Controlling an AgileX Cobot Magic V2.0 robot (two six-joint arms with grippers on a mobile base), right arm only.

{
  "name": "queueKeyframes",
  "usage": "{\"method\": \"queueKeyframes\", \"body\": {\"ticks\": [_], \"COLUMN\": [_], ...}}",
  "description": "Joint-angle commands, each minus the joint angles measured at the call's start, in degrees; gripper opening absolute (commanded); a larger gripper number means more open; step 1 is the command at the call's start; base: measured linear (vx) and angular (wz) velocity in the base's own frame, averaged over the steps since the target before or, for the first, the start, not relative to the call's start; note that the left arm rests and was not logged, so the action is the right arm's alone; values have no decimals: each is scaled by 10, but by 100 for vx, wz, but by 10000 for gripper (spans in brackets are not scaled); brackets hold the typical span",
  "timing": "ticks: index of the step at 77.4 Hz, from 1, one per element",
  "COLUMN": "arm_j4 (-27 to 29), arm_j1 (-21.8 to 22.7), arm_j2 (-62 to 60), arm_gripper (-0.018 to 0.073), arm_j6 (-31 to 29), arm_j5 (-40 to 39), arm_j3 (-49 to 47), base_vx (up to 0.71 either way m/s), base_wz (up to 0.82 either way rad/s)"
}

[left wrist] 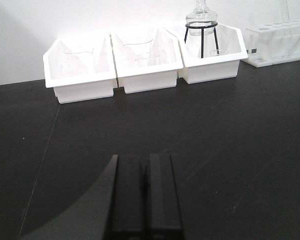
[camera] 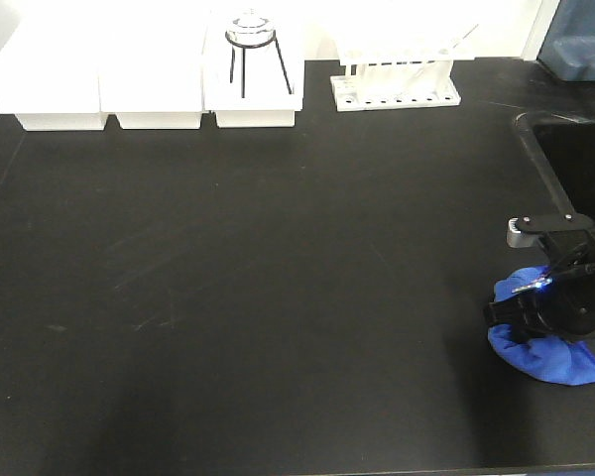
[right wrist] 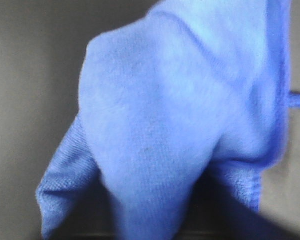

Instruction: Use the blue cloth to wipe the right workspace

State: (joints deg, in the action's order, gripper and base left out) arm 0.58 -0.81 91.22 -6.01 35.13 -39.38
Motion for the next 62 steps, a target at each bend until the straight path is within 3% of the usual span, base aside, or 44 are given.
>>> {"method": "queueKeyframes", "body": {"ticks": [1, 20, 44, 62], "arm_j4": [-2, 9, 87, 77], "arm_j1": [0, 0, 0, 0], "arm_j2": [-25, -172, -492, -679], "arm_gripper": [-14, -7, -8, -8], "arm_j6": [-7, -7, -43, -53], "arm_j5": [-1, 2, -24, -28], "arm_j3": [-13, -13, -13, -13], "base_vx": [0, 0, 0, 0], "base_wz": [0, 0, 0, 0]}}
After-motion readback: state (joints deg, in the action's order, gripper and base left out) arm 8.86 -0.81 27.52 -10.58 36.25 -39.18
